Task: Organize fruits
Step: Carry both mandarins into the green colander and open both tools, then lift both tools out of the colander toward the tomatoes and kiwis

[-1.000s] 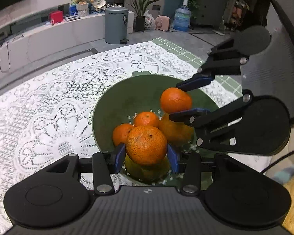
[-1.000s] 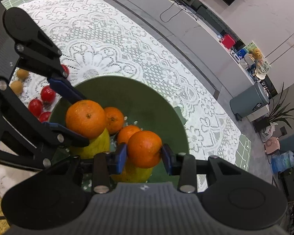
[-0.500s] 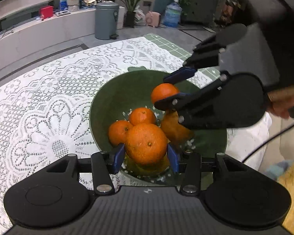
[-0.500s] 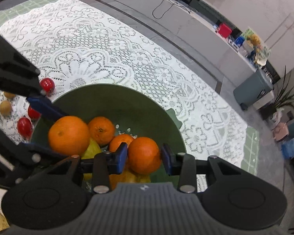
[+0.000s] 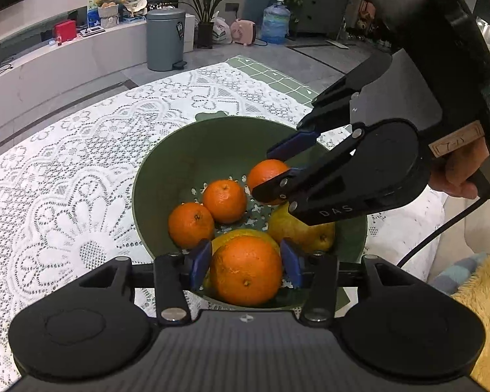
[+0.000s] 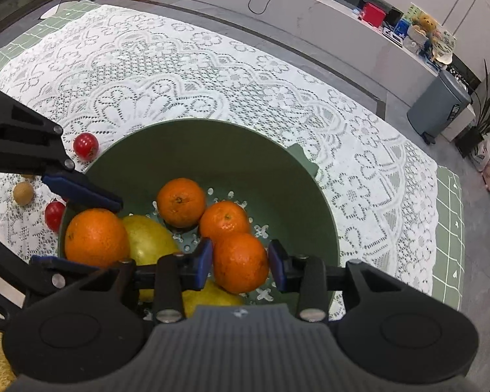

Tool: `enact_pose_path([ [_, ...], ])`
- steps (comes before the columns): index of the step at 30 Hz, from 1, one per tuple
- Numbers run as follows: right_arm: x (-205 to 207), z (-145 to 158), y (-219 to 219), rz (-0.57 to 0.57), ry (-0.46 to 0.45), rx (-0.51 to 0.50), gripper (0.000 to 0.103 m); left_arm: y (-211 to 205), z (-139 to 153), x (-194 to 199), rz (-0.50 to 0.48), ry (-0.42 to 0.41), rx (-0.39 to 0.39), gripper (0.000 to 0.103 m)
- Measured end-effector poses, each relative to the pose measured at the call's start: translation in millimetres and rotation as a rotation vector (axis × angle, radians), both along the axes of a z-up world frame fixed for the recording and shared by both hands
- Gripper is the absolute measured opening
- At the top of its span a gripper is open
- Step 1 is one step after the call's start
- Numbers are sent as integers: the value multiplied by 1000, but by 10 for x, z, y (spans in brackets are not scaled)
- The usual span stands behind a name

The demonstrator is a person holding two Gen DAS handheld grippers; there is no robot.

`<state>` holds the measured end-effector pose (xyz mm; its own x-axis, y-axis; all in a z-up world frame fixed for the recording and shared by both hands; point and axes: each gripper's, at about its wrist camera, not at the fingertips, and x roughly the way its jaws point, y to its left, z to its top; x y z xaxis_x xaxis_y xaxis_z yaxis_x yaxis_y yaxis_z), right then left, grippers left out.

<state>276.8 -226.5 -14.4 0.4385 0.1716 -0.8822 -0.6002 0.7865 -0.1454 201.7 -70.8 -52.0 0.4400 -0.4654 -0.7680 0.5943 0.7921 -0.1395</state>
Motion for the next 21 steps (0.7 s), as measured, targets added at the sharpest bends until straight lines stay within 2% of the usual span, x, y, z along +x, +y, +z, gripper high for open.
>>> enact_pose_path([
  [15,-166,206,-51,-17,-29,17,38,64,175,-109,1,-27,-2,61],
  [17,-219,264,-38,-14,-45,16,45,73,222,-155,3,-40,-5,61],
  [21,-349,371,-21,-21,-79,31,52,122,326,-254,29,-73,-11,62],
])
